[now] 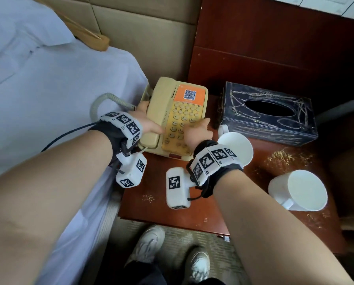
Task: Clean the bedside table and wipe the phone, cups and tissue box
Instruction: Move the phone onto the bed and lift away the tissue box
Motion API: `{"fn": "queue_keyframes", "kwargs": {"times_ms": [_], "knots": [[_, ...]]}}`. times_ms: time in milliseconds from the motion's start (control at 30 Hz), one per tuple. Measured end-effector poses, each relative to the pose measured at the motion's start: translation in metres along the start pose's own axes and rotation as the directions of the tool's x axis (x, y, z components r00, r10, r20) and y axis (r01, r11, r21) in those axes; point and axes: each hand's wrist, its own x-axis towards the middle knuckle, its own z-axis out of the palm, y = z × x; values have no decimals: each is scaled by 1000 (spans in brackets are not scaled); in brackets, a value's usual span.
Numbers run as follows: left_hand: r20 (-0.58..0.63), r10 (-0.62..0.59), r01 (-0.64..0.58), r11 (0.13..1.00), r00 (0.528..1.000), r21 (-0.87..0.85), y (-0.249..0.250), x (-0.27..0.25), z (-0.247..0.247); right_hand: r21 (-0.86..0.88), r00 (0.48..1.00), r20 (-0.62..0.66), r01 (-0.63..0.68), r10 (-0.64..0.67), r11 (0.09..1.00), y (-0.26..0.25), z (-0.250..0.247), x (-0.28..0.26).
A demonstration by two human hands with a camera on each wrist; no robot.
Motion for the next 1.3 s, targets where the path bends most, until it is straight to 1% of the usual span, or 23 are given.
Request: {"fn": "queue_keyframes", "kwargs": {"times_ms": [100, 233, 300, 467, 567, 633, 800, 900, 967, 1100, 1200, 1300], "knots": [[42, -45, 42, 996, 998, 73, 1, 3, -5, 25, 999, -10, -48, 48, 999, -9, 1, -1], [77, -46, 40, 997, 996, 71, -1, 4, -9, -62, 996, 27, -82, 84, 995, -12, -8, 3], [92, -43, 40, 999, 995, 34, -5, 6, -11, -79, 995, 42, -83, 87, 993, -13, -13, 4], [92, -1, 9, 996, 996, -93, -9, 7, -14, -59, 999, 21, -44, 46, 997, -18, -16, 8], [87, 25, -11, 988, 996, -152, -7, 6, -20, 40, 999, 52, -14, 12, 999, -18, -19, 8], [84, 40, -24, 982, 996, -188, -5, 3, -25, 115, 997, 81, -16, 7, 993, -20, -24, 7], [67, 66, -50, 976, 996, -213, 2, -12, -40, 231, 993, 107, 23, -49, 973, -23, -40, 0], [70, 83, -71, 985, 994, -157, 13, -24, -57, 313, 979, 203, -65, 0, 948, -21, -45, -11], [85, 89, -79, 991, 992, -107, 17, -32, -66, 327, 969, 246, -109, 27, 939, -19, -45, -17], [100, 78, -74, 996, 992, -41, 10, -24, -70, 371, 949, 314, -85, -38, 925, -20, -35, -9], [83, 84, -81, 996, 993, -37, 1, -9, -75, 407, 946, 308, -33, -103, 913, -20, -19, 0], [69, 121, -123, 992, 990, 19, -1, 9, -89, 481, 946, 303, -47, -116, 875, -23, -2, 6]]}}
